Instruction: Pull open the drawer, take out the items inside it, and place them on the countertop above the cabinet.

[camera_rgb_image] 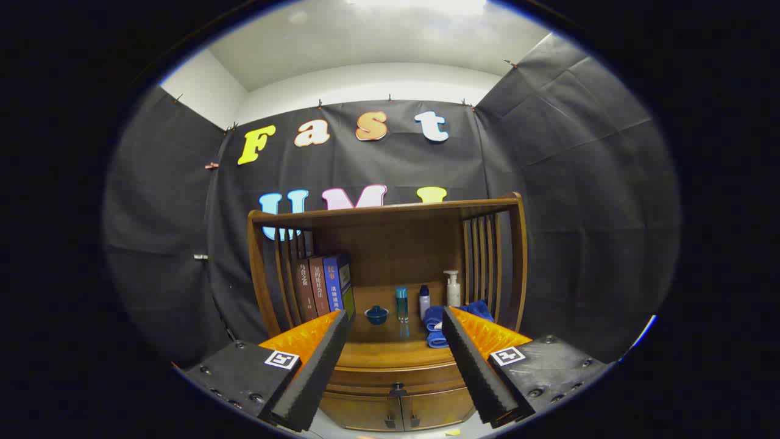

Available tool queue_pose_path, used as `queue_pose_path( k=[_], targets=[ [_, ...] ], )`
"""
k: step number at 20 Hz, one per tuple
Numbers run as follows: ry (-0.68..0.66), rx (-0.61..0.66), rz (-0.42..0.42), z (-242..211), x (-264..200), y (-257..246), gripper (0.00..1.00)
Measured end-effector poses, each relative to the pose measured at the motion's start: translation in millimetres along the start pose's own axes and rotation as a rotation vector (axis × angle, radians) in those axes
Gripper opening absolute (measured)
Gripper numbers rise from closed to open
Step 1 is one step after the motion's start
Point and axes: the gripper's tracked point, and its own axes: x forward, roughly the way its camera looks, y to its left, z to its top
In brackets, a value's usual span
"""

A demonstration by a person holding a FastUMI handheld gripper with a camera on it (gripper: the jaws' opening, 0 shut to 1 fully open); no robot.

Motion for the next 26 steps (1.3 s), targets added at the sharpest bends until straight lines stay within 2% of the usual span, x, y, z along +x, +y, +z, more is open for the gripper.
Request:
queue_pose_path(
  k=[7,26],
  targets=[
    [-0.001,0.007,0.031,0,3,13,0.98],
    [-0.001,-0.011,0.026,0,-2,14,0.98]
  ],
)
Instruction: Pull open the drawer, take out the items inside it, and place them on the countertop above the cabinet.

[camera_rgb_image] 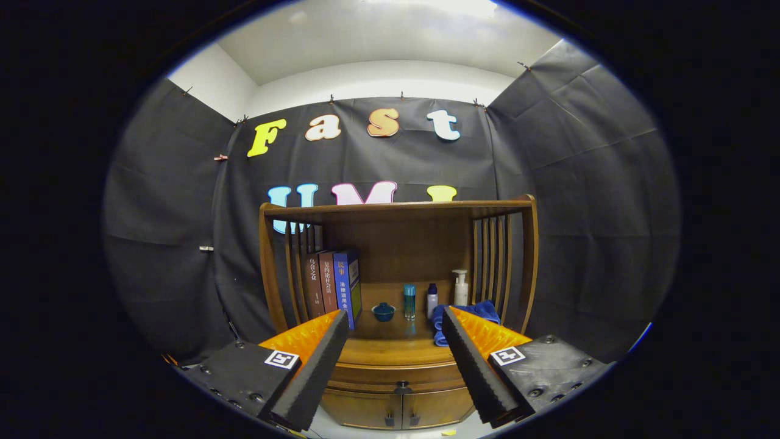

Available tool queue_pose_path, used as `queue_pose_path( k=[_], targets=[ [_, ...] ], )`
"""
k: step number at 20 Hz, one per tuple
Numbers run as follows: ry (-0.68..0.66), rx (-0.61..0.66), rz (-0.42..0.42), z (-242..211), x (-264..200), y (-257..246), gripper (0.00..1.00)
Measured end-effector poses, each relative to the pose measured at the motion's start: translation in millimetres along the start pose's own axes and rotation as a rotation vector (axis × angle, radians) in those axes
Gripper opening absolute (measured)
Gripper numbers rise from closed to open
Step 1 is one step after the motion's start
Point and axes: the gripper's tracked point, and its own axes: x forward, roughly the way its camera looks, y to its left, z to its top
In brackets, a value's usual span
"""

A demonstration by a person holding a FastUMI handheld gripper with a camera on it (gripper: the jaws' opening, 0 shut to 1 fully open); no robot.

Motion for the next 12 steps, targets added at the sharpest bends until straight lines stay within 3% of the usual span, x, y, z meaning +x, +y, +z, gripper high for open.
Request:
queue_pose_path(
  k=[12],
  targets=[
    [0.07,-0.002,-0.006,-42,17,-6,0.98]
  ],
)
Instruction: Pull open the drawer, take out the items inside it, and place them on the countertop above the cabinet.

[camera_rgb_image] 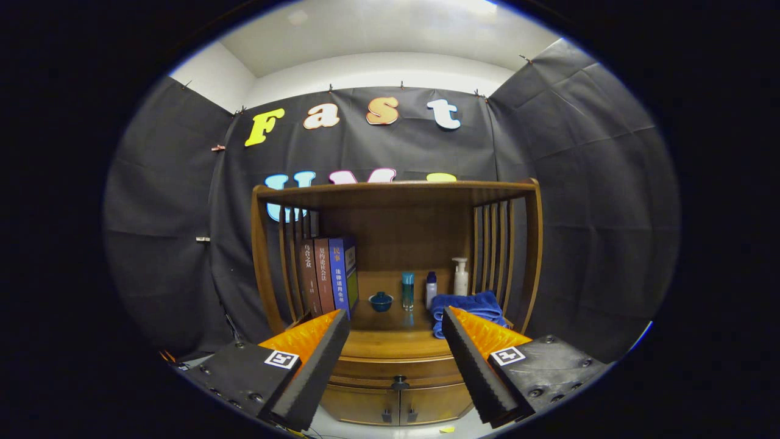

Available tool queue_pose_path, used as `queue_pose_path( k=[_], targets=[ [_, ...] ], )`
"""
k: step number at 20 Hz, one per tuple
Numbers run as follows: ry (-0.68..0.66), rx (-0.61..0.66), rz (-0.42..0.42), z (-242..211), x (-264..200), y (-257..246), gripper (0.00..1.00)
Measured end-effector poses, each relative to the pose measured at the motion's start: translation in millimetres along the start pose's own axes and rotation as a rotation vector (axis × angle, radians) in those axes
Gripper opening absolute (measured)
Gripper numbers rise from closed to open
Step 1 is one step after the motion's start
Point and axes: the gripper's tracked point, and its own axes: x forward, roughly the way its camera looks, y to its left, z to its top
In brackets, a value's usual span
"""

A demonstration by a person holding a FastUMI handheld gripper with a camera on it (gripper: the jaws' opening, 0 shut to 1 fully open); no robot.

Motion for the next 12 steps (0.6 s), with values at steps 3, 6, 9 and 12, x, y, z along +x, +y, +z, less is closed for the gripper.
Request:
queue_pose_path(
  k=[3,6,9,12],
  targets=[
    [0.043,0.012,0.001,-27,14,-2,0.98],
    [0.111,0.028,0.002,-61,32,-5,0.98],
    [0.162,0.039,-0.001,-94,48,-11,0.99],
    [0.212,0.042,-0.004,-124,64,-13,0.99]
  ],
)
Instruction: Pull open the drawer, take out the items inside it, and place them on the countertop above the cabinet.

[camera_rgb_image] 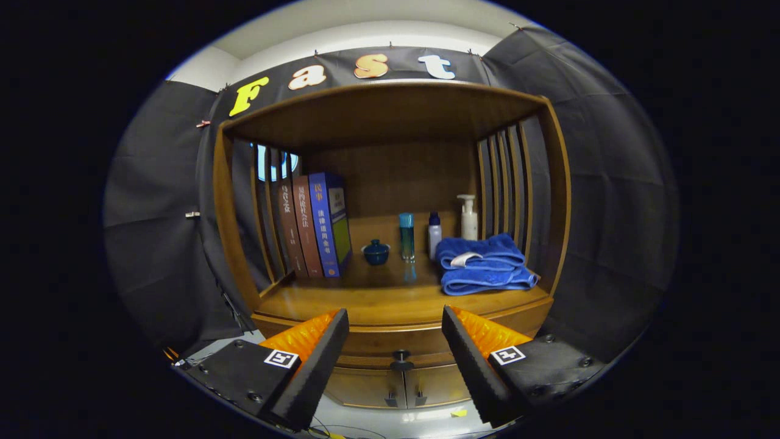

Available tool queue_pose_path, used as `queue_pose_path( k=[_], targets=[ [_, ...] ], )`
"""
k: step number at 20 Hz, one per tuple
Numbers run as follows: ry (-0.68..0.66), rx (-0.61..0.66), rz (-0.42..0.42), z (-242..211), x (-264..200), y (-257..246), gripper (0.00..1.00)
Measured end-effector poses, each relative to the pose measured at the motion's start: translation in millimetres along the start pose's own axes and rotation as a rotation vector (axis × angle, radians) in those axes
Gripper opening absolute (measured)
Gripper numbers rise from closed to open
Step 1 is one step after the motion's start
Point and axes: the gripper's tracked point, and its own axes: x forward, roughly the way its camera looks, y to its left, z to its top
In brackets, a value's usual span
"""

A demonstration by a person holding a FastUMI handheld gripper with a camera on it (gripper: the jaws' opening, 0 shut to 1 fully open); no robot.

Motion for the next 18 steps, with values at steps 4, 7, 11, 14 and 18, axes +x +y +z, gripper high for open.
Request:
queue_pose_path(
  k=[4,7,11,14,18],
  targets=[
    [0.078,-0.01,-0.001,-37,33,-2,0.99],
    [0.133,0.004,-0.009,-68,48,-5,0.99],
    [0.205,0.01,-0.016,-106,68,-10,0.99],
    [0.249,0.02,-0.023,-129,83,-13,0.98],
    [0.288,0.039,-0.028,-147,93,-16,0.92]
  ],
)
